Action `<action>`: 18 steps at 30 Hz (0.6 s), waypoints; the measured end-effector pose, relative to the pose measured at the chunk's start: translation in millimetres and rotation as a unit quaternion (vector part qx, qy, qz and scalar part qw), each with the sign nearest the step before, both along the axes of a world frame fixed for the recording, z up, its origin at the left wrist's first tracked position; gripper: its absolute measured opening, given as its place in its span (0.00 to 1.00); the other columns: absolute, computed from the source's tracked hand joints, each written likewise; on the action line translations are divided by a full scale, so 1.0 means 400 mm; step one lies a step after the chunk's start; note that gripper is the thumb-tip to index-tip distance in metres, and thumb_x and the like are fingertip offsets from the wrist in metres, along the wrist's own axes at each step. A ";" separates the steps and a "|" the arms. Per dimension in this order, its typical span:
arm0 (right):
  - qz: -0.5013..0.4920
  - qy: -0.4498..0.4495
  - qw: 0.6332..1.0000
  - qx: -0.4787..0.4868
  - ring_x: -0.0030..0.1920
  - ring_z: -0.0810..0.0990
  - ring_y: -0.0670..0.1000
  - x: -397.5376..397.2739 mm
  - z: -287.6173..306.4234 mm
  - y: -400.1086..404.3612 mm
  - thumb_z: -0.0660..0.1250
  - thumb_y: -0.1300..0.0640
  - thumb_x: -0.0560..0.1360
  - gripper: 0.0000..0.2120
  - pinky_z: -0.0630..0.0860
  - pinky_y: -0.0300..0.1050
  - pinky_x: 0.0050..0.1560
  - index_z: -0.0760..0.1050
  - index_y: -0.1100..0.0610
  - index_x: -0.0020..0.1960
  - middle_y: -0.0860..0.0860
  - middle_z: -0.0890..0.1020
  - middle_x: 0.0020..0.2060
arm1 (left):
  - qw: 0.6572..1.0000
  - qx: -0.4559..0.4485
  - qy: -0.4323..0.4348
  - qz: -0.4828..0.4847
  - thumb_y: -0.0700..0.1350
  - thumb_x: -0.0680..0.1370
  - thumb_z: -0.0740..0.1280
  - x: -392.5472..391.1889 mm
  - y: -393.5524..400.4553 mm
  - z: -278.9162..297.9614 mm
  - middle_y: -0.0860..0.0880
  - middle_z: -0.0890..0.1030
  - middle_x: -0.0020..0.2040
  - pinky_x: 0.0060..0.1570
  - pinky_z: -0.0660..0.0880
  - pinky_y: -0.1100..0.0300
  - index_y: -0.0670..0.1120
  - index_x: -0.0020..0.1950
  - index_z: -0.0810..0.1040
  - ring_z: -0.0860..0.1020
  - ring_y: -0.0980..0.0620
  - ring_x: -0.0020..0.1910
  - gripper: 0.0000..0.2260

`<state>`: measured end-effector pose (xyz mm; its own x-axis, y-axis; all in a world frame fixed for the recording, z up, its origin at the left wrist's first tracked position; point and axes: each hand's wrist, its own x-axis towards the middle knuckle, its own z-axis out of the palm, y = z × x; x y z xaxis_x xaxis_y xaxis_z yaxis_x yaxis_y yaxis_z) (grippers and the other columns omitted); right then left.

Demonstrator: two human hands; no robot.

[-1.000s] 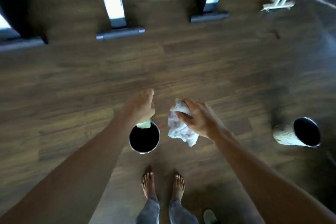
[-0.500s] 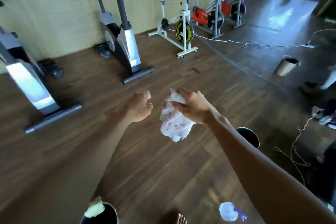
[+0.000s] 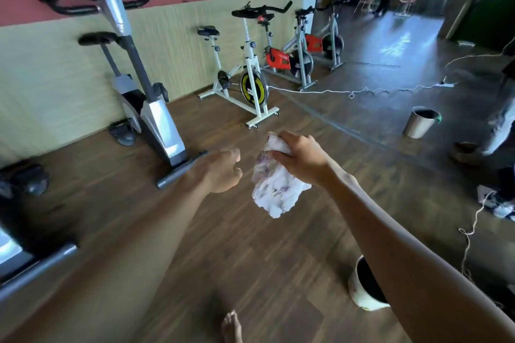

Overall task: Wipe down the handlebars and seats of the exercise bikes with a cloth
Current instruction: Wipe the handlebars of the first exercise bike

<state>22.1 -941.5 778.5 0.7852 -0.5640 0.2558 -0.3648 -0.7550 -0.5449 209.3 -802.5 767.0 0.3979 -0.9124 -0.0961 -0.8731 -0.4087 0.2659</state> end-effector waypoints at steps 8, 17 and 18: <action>-0.030 0.007 0.999 -0.012 0.41 0.77 0.58 0.276 0.045 -0.391 0.68 0.46 0.77 0.08 0.71 0.47 0.41 0.71 0.48 0.49 0.50 0.77 0.38 | 1.000 -0.001 -0.019 -0.017 0.45 0.80 0.62 0.303 -0.449 0.031 0.44 0.77 0.66 0.63 0.73 0.49 0.44 0.68 0.74 0.75 0.44 0.64 0.16; -0.013 0.016 1.000 0.011 0.40 0.78 0.58 0.545 0.034 -0.864 0.69 0.47 0.79 0.11 0.73 0.48 0.40 0.74 0.53 0.53 0.54 0.81 0.42 | 1.000 0.000 -0.001 -0.005 0.42 0.81 0.61 0.533 -0.893 0.017 0.43 0.77 0.63 0.60 0.75 0.45 0.43 0.67 0.74 0.77 0.44 0.59 0.15; -0.001 0.019 1.000 0.010 0.40 0.79 0.58 0.577 0.027 -0.923 0.69 0.47 0.79 0.11 0.76 0.49 0.40 0.74 0.53 0.54 0.54 0.82 0.42 | 1.000 -0.001 0.000 0.004 0.42 0.81 0.61 0.560 -0.944 0.012 0.43 0.77 0.63 0.60 0.76 0.45 0.43 0.67 0.74 0.77 0.44 0.59 0.14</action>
